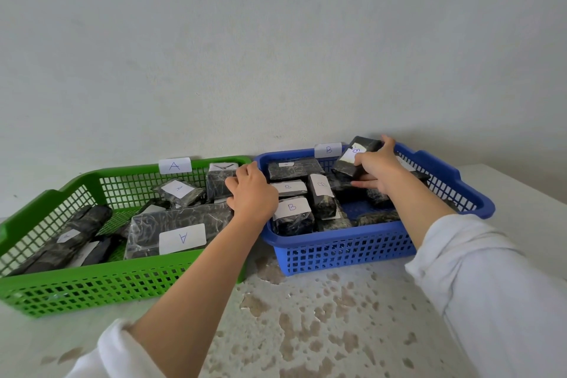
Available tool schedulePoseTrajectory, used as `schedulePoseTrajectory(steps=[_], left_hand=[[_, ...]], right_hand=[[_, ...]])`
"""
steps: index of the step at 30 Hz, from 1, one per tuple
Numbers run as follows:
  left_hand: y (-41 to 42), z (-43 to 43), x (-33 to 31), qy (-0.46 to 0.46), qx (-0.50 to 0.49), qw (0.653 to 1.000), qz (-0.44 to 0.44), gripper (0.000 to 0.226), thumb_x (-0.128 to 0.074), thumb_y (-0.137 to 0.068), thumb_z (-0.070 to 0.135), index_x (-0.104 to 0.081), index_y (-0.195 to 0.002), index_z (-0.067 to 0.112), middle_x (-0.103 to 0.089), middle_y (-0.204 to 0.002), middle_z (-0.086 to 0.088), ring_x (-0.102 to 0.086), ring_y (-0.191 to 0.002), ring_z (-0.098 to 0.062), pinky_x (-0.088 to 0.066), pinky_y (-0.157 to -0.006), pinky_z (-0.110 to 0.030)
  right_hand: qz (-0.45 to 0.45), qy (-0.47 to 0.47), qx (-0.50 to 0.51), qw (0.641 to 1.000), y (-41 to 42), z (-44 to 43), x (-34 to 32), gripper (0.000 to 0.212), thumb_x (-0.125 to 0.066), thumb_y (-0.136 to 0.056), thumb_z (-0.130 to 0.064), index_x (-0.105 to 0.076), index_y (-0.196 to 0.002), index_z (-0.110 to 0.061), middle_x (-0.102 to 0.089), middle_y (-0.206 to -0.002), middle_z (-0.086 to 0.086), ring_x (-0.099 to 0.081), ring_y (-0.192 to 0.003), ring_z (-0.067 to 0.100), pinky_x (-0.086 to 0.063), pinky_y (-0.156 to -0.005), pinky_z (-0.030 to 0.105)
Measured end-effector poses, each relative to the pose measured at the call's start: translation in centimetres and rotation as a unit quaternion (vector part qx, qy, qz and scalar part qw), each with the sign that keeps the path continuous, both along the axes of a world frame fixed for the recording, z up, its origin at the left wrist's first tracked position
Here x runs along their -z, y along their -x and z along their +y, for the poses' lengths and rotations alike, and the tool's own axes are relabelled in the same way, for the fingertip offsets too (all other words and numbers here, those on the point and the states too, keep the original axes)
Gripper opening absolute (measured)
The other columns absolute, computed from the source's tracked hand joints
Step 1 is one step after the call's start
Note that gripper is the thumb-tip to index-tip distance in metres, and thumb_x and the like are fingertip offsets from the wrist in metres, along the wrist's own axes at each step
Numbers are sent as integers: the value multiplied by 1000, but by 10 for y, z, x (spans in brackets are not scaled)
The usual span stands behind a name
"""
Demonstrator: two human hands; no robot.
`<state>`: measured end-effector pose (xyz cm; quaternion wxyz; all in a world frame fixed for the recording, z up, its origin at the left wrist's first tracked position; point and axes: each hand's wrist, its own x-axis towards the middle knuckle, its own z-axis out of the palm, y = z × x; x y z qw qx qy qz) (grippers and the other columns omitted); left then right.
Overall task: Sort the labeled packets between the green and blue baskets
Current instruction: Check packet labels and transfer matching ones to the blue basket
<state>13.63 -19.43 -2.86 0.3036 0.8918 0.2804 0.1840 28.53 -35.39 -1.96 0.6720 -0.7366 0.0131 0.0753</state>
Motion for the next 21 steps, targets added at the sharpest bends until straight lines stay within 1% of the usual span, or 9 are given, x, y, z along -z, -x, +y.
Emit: schedulePoseTrajectory(steps=[3,6,8,10,12,15,17,19,21], left_hand=[[-1,0,1,0,0,1000,-1,62,-38,-89,1,-18,-146,13,-17,-153,-6,-13,-135,-31,-23,-104,-50],[-1,0,1,0,-1,1000,-3,61,-39,-88,0,-19,-145,13,-18,-152,-6,-13,-134,-31,-23,-104,-49],[-1,0,0,-1,0,1000,-3,61,-39,-89,1,-20,-145,12,-18,-152,-6,-14,-134,-31,-23,-103,-49],[-1,0,0,-2,-1,1000,-1,59,-39,-89,1,-21,-144,11,-18,-152,-6,-14,-134,-31,-24,-103,-49],[-1,0,0,-2,0,1000,1,57,-38,-89,0,-22,-143,8,-19,-151,-7,-15,-133,-31,-25,-102,-48],[0,0,0,-12,4,1000,10,54,-37,-89,1,-23,-141,4,-19,-151,-9,-16,-133,-31,-26,-101,-46],[0,0,0,-25,8,999,19,52,-37,-91,2,-23,-141,2,-18,-151,-10,-15,-134,-32,-26,-103,-46],[0,1,1,-40,13,999,27,52,-38,-92,4,-22,-141,0,-16,-152,-11,-15,-134,-33,-26,-104,-46],[0,1,1,-51,17,998,32,51,-38,-92,4,-22,-141,0,-16,-152,-11,-15,-134,-33,-27,-103,-45]], right_hand=[[17,-6,-24,1000,1,4,-2,80,-48,-86,11,-13,-144,-31,-43,-134,18,-59,-101,37,-54,-54,41],[35,17,-16,999,-1,8,-2,80,-51,-87,11,-7,-145,-22,-50,-128,23,-63,-96,38,-54,-64,44],[39,37,-8,999,-2,10,2,87,-57,-86,7,0,-147,-17,-53,-127,23,-63,-99,36,-53,-66,41],[25,99,-8,995,-2,12,7,90,-64,-85,-3,-1,-148,-10,-54,-126,21,-63,-97,32,-53,-67,37],[-8,223,-8,975,-1,12,10,89,-70,-83,-22,-11,-147,-4,-52,-128,21,-59,-96,30,-54,-75,38],[-75,407,-18,910,-4,8,14,91,-68,-80,-47,-24,-143,1,-34,-145,20,-38,-128,34,-43,-98,43],[-115,439,-32,890,-4,7,16,87,-67,-80,-49,-27,-142,-2,-33,-146,18,-31,-133,34,-35,-102,42],[-149,457,-67,874,-4,8,15,73,-67,-81,-46,-37,-136,-8,-44,-139,14,-39,-128,32,-33,-104,41],[-158,477,-95,859,-4,8,13,64,-66,-82,-46,-46,-132,-12,-47,-138,11,-41,-127,30,-30,-106,39]])
